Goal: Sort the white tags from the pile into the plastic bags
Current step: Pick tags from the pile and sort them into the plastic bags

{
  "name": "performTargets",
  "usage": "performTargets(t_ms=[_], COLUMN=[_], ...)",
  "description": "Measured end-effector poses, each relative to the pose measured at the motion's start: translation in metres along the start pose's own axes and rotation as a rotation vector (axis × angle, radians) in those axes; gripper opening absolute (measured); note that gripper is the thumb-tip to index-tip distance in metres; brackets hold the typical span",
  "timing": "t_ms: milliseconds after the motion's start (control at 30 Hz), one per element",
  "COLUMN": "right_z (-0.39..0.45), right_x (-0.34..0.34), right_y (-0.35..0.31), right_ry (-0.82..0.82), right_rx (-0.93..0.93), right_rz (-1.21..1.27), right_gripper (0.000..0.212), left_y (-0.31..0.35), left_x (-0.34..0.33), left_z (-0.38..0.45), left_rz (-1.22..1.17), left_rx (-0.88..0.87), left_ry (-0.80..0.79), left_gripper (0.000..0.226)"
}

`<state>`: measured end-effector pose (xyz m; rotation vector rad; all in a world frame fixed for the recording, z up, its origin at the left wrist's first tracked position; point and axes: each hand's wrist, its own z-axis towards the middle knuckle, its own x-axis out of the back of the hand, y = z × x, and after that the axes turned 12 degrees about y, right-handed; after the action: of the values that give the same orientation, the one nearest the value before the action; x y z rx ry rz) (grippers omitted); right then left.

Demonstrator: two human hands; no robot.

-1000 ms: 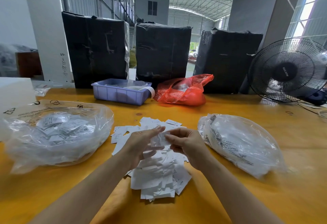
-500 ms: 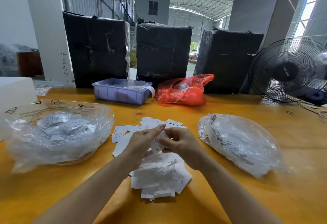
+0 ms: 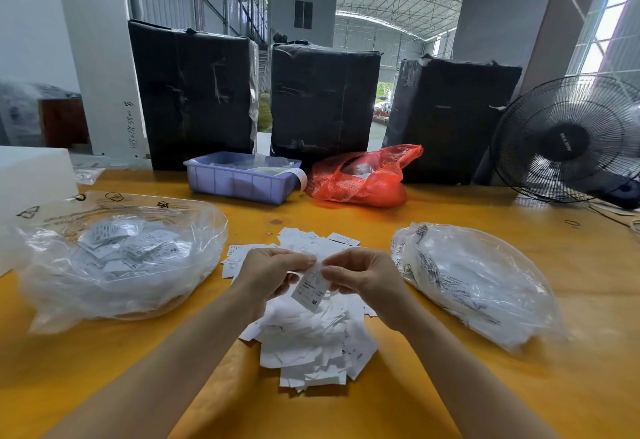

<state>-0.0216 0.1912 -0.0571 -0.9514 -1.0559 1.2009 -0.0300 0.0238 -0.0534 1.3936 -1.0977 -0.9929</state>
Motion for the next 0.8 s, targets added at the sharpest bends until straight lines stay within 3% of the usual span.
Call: performTargets(t_ms=[100,267,367,467,567,633,700,800], right_z=[0.002,0.003,0.004,0.014,0.026,0.03,0.026,0.016], right_x=[0.001,0.003,0.007,0.032,0.085,0.123,0.147,0.156], right_y=[-0.001,0.0,-0.006,-0.016,-0.017,-0.005,0.01,0.026], right_ry=[0.05,0.19,0.256,0.414,0.619,0.629,0.507,0.386], right_rx=[-0.03,-0.087,-0.073,0.069,0.232,0.158,-0.037,-0.194], right_rz=[0.041,0.096,0.084,-0.02,-0.481,-0.878,-1.156,-1.24], right_gripper=[0.003,0.006,0.006,0.01,0.016,0.02,0.016,0.03], left_y=[-0.001,-0.001,0.006,0.018,0.035,0.043,0.046,0.04], left_x=[-0.001,0.002,0.008,0.026,0.058,0.085,0.115,0.155], left_z=[0.0,-0.001,0.001,0.01,0.023,0.033,0.043,0.057], left_rz=[-0.012,0.064,0.127,0.184,0.216,0.331,0.445,0.685], left_rx=[-0.001,0.055,0.027,-0.061,-0.183,-0.299,-0.402,-0.428], left_ry=[-0.023,-0.199,-0.143,0.009,0.248,0.456,0.647,0.834], left_gripper=[0.008,0.011,0.01,0.005,0.011,0.018,0.02,0.014])
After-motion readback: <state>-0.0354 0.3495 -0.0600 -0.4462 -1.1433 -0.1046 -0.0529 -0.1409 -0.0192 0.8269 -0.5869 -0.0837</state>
